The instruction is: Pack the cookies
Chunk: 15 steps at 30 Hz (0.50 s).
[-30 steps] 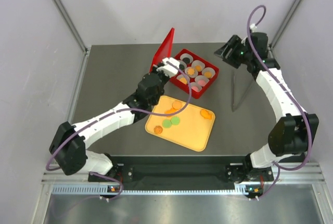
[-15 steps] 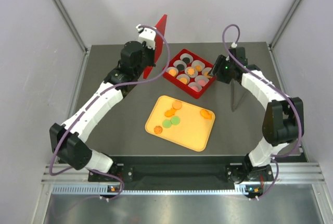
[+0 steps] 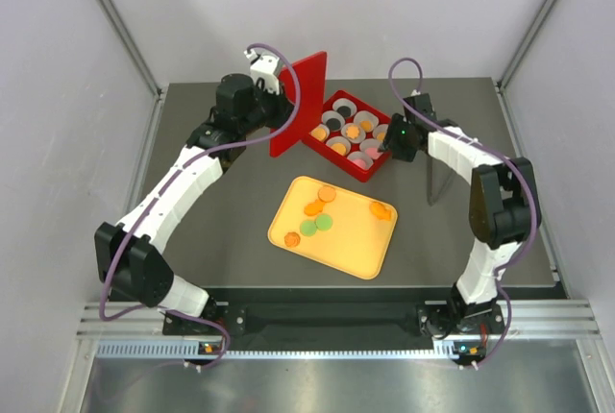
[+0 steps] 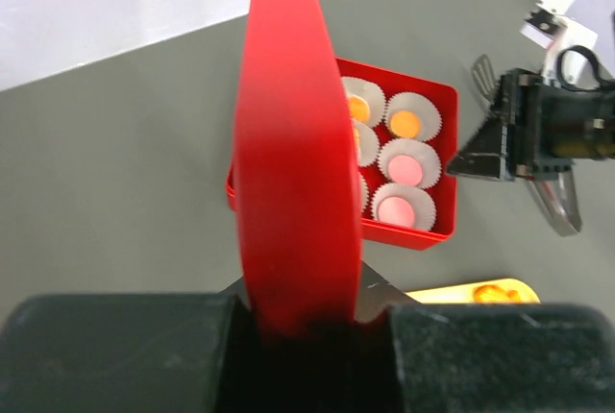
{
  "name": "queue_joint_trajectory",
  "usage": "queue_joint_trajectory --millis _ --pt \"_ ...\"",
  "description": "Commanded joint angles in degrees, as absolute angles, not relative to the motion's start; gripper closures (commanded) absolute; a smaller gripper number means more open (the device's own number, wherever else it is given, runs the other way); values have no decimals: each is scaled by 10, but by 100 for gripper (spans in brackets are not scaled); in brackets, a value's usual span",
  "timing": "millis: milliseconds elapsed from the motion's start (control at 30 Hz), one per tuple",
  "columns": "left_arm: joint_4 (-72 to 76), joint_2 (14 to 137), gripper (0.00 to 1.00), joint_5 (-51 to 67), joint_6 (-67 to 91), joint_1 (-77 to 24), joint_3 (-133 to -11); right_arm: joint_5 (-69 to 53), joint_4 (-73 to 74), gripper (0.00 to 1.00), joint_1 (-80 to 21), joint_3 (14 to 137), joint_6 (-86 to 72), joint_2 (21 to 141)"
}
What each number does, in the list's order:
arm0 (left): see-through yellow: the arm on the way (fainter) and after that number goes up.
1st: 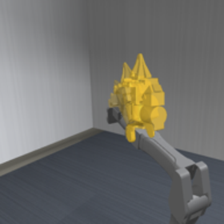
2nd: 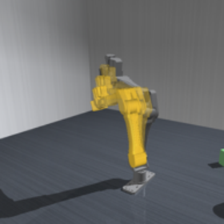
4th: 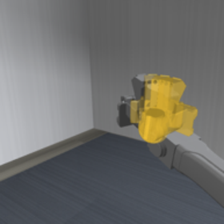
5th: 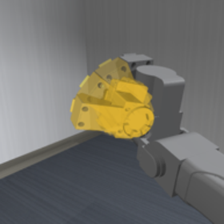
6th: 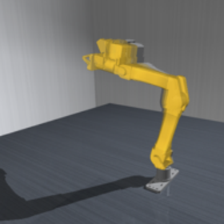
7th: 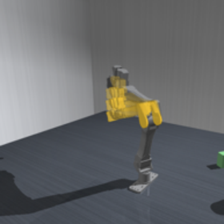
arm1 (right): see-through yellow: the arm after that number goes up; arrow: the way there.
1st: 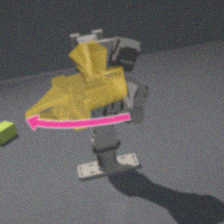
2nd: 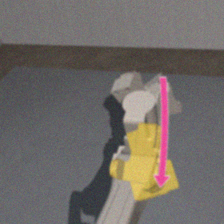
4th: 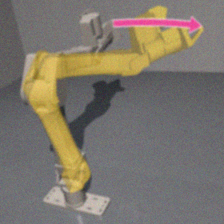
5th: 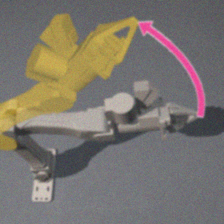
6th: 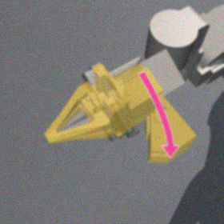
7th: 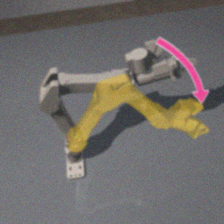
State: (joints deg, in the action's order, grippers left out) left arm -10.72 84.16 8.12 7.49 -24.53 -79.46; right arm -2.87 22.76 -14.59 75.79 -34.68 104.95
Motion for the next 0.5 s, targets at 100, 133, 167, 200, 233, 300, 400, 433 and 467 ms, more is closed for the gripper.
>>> queue_joint_trajectory --millis 100,133,167,200,233,300,400,433,467 --pt "-34 818 100 139 112 -225 -794 -16 221 59 -159 805 -324 1066" --pt "-33 823 100 142 117 -224 -795 -17 222 60 -160 812 -318 1067" --pt "-32 824 100 147 119 -222 -796 -17 225 61 -160 816 -316 1070" --pt "-30 828 100 149 120 -220 -796 -18 235 61 -161 820 -309 1076" --pt "-29 830 100 150 124 -219 -795 -18 236 62 -160 825 -305 1077" --pt "-23 836 100 162 130 -213 -794 -20 242 62 -161 829 -297 1082" --pt "-16 844 100 187 149 -199 -789 -31 256 62 -162 842 -287 1094" --pt "-10 848 100 191 159 -194 -787 -33 262 62 -163 845 -283 1096" --pt "-7 851 100 194 163 -188 -784 -33 261 63 -163 844 -281 1097"
